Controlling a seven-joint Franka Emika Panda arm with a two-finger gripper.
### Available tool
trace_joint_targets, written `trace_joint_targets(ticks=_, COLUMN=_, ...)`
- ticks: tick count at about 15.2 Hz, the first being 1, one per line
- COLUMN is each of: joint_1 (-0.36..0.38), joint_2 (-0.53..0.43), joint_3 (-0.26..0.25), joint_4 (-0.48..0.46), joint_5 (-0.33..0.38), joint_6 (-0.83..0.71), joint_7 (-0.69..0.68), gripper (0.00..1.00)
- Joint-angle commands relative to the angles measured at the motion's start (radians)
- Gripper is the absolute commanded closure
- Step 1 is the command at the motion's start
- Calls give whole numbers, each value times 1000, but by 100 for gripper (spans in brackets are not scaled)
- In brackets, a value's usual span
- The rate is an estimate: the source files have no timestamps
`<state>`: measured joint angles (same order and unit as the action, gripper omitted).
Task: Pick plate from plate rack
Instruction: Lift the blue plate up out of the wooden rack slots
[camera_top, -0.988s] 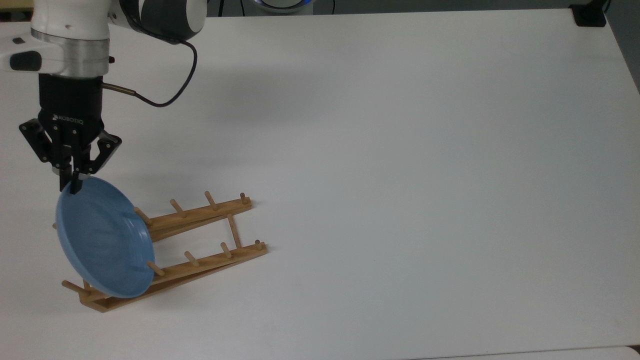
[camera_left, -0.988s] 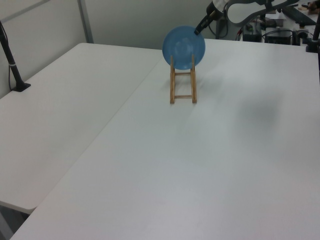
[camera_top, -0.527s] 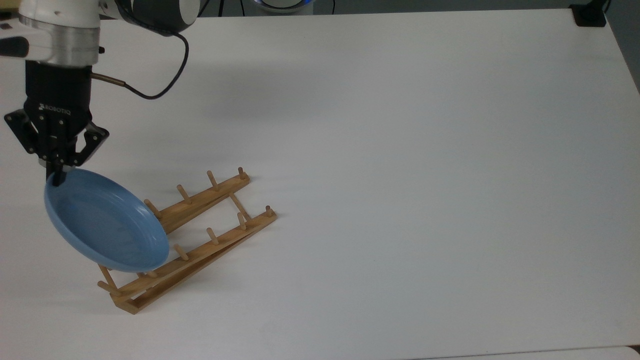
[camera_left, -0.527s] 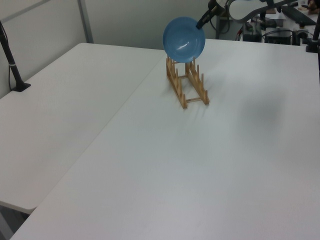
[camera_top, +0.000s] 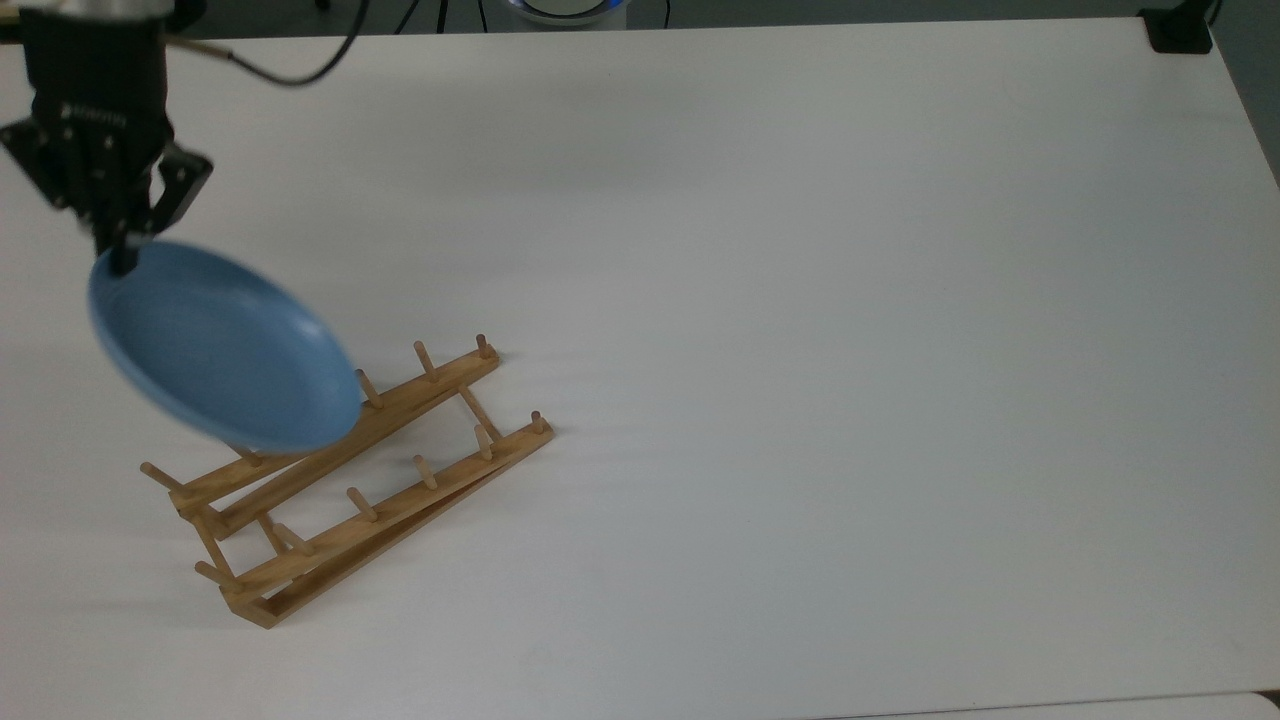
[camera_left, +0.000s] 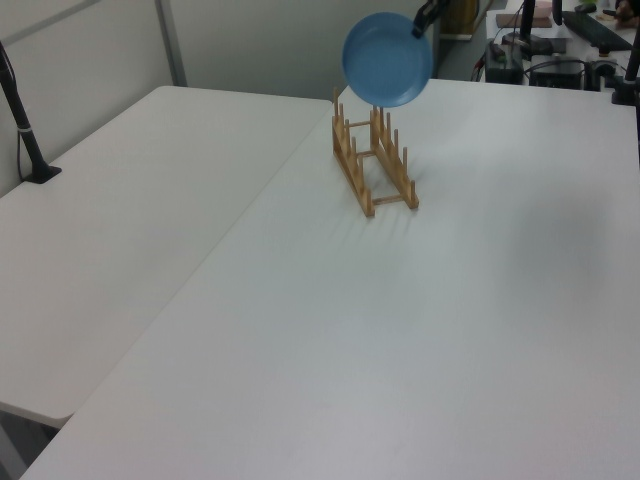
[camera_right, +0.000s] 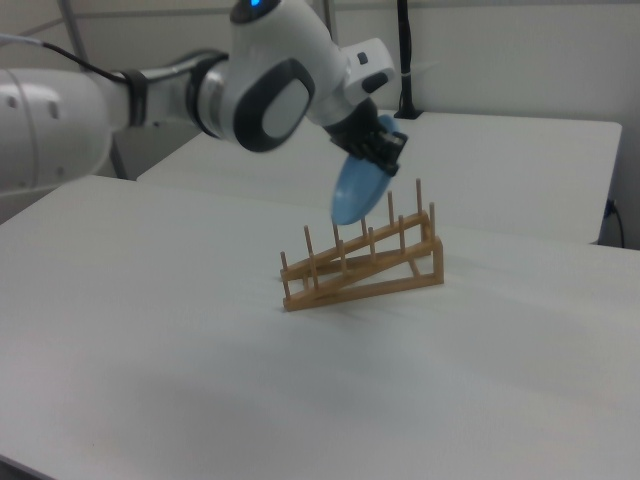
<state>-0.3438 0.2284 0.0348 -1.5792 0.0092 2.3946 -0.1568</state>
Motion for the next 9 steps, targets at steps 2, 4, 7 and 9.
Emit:
trace_joint_targets(ticks=2, joint_1=5, joint_2=-115, joint_3=7, joint_4=-30, joint_5=127, joint_6=-396, joint_7=6, gripper=100)
trace_joint_targets(ticks=4, joint_1=12, joint_2=-124, joint_3=8, joint_4=-30, joint_5=159, joint_6=-553, joint_7=5, gripper=100)
trace_joint_targets(ticks=7, joint_1=20, joint_2=-129, joint_3=36, joint_4=-62, joint_5=170, joint_6=-714, joint_7=-23, gripper=100)
trace_joint_targets(ticks=9, joint_1=22, joint_2=-127, joint_3=66, joint_4=-122, joint_5=172, joint_6=-750, joint_7=-30, gripper=100)
